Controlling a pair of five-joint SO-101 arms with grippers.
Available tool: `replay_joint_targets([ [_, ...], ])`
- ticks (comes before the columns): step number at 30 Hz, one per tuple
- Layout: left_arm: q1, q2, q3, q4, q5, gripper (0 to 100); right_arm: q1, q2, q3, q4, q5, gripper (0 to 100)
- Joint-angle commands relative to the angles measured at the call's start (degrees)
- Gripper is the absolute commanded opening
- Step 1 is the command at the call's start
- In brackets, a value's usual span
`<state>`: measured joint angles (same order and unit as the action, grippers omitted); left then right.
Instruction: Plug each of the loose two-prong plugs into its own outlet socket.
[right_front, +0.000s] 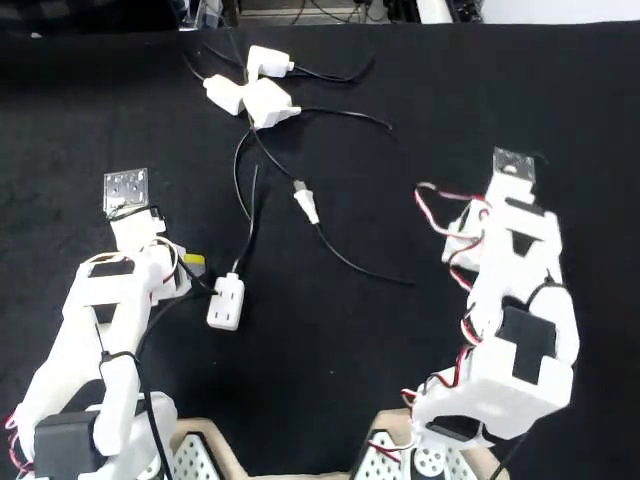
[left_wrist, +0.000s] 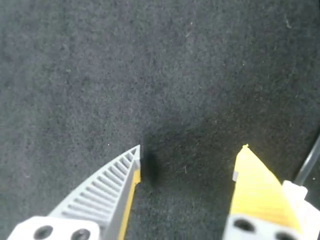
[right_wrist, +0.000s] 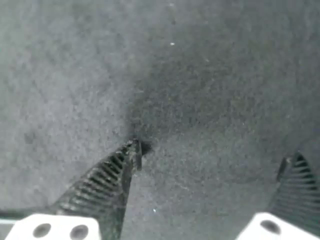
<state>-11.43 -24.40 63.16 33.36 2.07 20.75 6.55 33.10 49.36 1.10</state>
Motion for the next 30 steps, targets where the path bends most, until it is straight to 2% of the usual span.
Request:
replay_joint_targets([
  [1, 0.57, -0.97, -1.54, 0.62, -0.09, 30, 0.97, -2.68, 0.84, -2.55, -4.31, 42.4],
  [5, 1.1, -0.97, -2.07, 0.7, 0.44, 30, 0.62, -2.68, 0.84, -2.64, -4.48, 42.4],
  [8, 4.09, -1.14, -4.18, 1.93, -0.35, 29, 0.62, -2.68, 0.84, -2.73, -4.48, 42.4],
  [15, 13.23, 2.55, -29.58, 21.54, 2.81, 29, 0.7, -2.68, 0.84, -2.73, -4.48, 42.4],
  [18, 15.52, 12.31, -44.09, 28.92, 2.81, 30, 0.88, -2.68, 0.84, -2.73, -4.48, 42.4],
  [24, 20.26, 40.44, -74.24, 44.66, 3.78, 29, 0.88, -2.68, 0.84, -2.73, -4.4, 42.4],
  [30, 29.14, 57.32, -97.01, 53.19, 13.01, 29, 0.7, -2.68, 0.84, -2.73, -4.13, 42.4],
])
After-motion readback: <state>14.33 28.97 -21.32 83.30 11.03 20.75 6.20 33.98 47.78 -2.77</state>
